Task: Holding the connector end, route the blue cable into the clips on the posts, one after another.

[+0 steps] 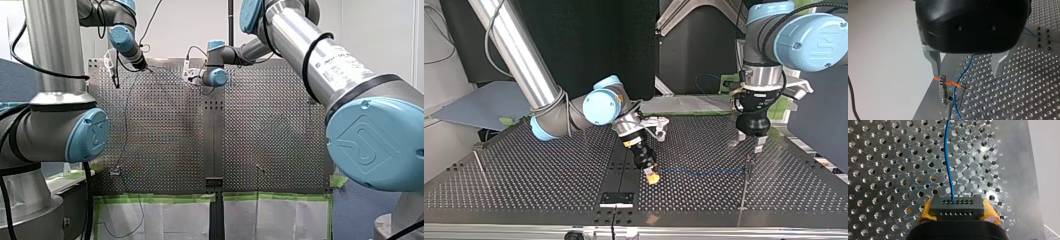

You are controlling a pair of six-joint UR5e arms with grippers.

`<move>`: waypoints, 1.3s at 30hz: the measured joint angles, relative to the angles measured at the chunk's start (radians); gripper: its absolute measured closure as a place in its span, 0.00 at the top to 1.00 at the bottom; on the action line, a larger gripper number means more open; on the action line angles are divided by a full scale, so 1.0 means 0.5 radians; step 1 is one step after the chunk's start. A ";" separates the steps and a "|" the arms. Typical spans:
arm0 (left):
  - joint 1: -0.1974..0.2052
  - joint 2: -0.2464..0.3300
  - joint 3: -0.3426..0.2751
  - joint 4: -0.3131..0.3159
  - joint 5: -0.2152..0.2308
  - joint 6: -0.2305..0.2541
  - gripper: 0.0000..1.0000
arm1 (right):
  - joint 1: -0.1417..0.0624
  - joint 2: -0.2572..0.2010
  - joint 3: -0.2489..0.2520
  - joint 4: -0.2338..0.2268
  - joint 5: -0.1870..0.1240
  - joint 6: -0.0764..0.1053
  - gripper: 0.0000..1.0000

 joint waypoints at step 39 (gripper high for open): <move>-0.135 -0.279 0.297 0.081 0.166 0.561 1.00 | 0.003 0.007 0.002 0.000 -0.003 -0.005 0.00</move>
